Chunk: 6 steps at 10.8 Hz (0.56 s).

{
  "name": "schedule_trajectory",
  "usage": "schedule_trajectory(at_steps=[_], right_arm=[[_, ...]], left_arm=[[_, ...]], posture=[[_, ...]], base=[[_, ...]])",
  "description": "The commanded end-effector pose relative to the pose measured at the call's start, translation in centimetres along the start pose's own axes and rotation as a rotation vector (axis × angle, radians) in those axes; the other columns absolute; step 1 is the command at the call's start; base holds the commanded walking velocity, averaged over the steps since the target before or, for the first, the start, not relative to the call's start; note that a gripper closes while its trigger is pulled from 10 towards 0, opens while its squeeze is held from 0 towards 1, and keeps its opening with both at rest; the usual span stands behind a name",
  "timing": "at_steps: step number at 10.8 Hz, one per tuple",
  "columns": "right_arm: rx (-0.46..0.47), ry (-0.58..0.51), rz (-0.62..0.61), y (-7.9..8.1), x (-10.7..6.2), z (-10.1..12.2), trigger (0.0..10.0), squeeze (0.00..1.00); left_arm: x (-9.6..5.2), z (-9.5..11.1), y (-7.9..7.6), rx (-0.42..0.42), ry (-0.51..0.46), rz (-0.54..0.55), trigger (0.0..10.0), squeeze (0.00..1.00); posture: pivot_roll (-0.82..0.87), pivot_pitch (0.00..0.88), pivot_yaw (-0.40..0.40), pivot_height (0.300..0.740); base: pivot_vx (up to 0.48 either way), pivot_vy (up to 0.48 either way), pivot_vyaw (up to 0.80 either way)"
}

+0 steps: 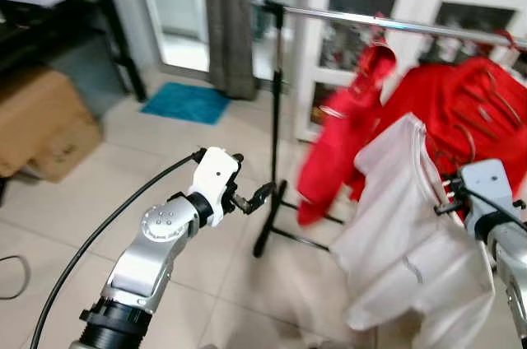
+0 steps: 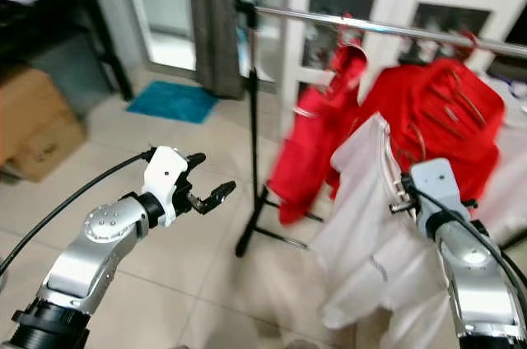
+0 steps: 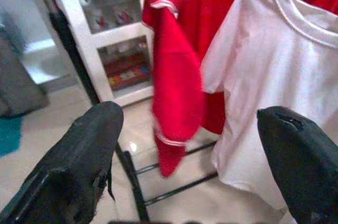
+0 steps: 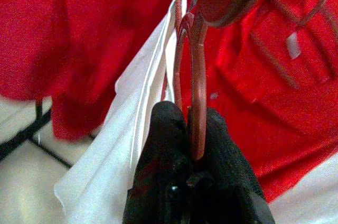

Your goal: Hang hanger

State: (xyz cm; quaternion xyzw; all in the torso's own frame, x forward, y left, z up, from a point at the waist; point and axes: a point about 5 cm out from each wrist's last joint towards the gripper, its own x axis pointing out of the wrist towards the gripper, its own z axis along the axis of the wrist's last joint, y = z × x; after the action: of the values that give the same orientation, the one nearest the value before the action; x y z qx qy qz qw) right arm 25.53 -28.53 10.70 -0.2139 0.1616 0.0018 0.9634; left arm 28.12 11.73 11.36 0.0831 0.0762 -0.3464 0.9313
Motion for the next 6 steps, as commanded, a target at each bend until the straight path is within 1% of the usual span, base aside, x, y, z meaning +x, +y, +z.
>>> schedule_trajectory(at_steps=[1,2,4,5,6], right_arm=[[-0.024,-0.001,0.023,0.1,0.1,0.3,0.0,0.00],[-0.022,-0.008,0.055,0.7,0.3,0.5,0.0,0.00],[0.008,-0.092,0.149,2.3,0.2,1.6,0.0,0.00],[0.042,-0.135,0.197,3.4,0.2,2.4,0.0,0.00],[0.055,-0.169,0.268,4.7,0.1,3.2,0.0,0.00]], left_arm=[[0.0,0.0,0.0,0.012,0.002,0.001,10.0,0.07],[0.0,0.0,0.0,0.013,0.003,0.000,10.0,0.06],[0.1,-0.4,0.2,0.025,0.028,0.024,10.0,0.06],[0.3,-0.7,0.3,0.030,0.039,0.042,10.0,0.07],[0.5,-0.8,0.3,0.032,0.046,0.056,10.0,0.09]], posture=[[-0.16,0.000,0.020,0.740],[-0.16,0.000,0.020,0.740],[-0.16,0.000,0.019,0.740],[-0.16,0.000,0.017,0.740],[-0.16,0.000,0.011,0.740]], base=[[-0.240,0.000,0.00],[0.000,0.000,0.00],[0.000,0.000,0.00],[0.000,0.000,0.00],[0.000,0.000,0.00]])
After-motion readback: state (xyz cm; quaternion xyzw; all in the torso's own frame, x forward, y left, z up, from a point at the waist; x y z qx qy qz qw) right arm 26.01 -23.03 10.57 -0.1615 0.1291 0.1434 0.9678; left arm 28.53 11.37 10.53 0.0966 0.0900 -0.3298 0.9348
